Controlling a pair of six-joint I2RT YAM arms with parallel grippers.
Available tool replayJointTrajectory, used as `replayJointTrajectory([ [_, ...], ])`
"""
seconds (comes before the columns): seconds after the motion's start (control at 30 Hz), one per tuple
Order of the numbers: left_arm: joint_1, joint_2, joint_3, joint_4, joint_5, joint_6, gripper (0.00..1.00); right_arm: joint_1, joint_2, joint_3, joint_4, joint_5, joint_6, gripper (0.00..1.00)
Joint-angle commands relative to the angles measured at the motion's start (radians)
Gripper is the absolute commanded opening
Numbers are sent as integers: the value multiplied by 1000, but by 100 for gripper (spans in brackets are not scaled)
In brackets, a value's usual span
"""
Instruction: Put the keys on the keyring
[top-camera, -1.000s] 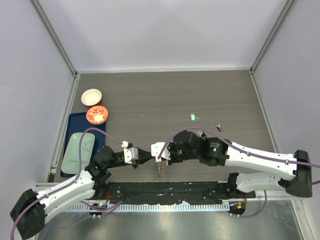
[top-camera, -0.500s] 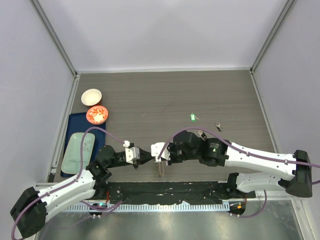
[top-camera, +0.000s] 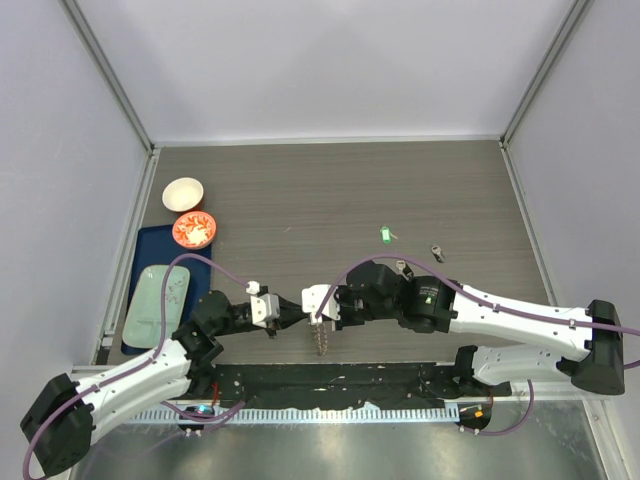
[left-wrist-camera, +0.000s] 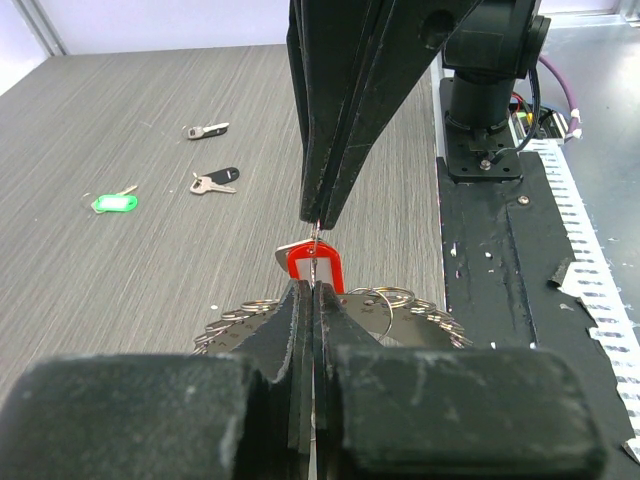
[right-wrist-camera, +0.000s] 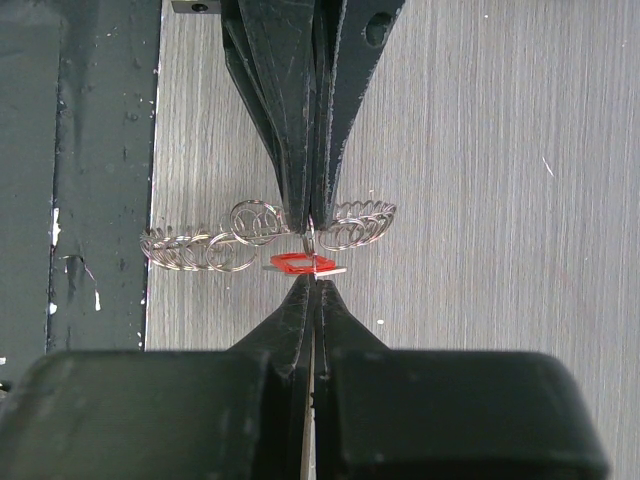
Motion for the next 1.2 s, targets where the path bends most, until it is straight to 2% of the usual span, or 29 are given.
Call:
replayJointTrajectory([
  [0.0, -3, -3, 35, 76, 16, -4, 0, 8, -18, 3, 42, -1, 10, 1],
  [1.17, -4, 13, 31, 100, 11, -15, 0, 8, -13, 3, 38, -13, 10, 1],
])
